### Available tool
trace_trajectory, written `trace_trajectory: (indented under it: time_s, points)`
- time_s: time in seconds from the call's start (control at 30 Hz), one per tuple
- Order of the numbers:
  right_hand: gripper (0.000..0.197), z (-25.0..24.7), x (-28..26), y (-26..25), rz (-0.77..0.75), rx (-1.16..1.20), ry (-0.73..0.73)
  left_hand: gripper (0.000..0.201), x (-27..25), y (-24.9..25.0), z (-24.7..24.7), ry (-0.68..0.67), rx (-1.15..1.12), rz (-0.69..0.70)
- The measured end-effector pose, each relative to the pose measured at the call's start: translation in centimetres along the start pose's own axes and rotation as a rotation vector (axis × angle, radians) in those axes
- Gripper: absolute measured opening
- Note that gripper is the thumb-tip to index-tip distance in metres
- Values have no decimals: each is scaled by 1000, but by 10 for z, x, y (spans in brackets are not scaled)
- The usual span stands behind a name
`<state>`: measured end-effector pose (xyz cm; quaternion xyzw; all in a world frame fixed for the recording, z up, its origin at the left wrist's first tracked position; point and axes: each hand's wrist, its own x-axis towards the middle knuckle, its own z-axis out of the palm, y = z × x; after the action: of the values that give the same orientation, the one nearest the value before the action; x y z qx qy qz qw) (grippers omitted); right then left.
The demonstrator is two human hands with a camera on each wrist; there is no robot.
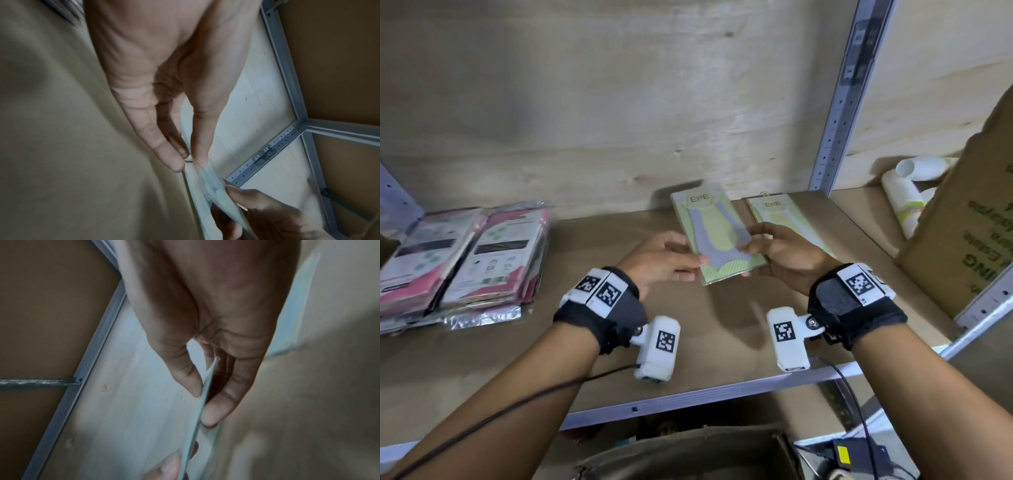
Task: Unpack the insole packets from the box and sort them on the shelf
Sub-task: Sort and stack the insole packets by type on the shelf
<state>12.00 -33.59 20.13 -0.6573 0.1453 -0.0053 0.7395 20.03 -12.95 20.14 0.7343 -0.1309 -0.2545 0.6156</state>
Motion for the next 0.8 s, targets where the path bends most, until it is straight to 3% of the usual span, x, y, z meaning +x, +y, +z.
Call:
trace_trajectory:
  time_s: [0.1, 0.27, 0.33, 0.43, 0.47, 0.8]
  points:
    - [40, -24, 2, -8, -59, -51, 83, 53, 19, 20, 20, -4, 29, 12]
    - [49, -68, 9, -13, -87, -343, 272, 54, 50, 38, 61, -54, 72, -6]
    - [54, -83, 15, -13, -70, -422, 348, 46, 63, 39, 76, -85, 73, -26]
    - [53, -99, 23, -10, -45, -523, 438, 16, 79, 35, 97, -147, 88, -76]
    - [51, -103, 25, -10, -32, -551, 460, 17, 82, 34, 103, -157, 89, -90]
    - [39, -113, 26, -8, 51, -824, 467, 22, 98, 33, 134, -98, 116, -175]
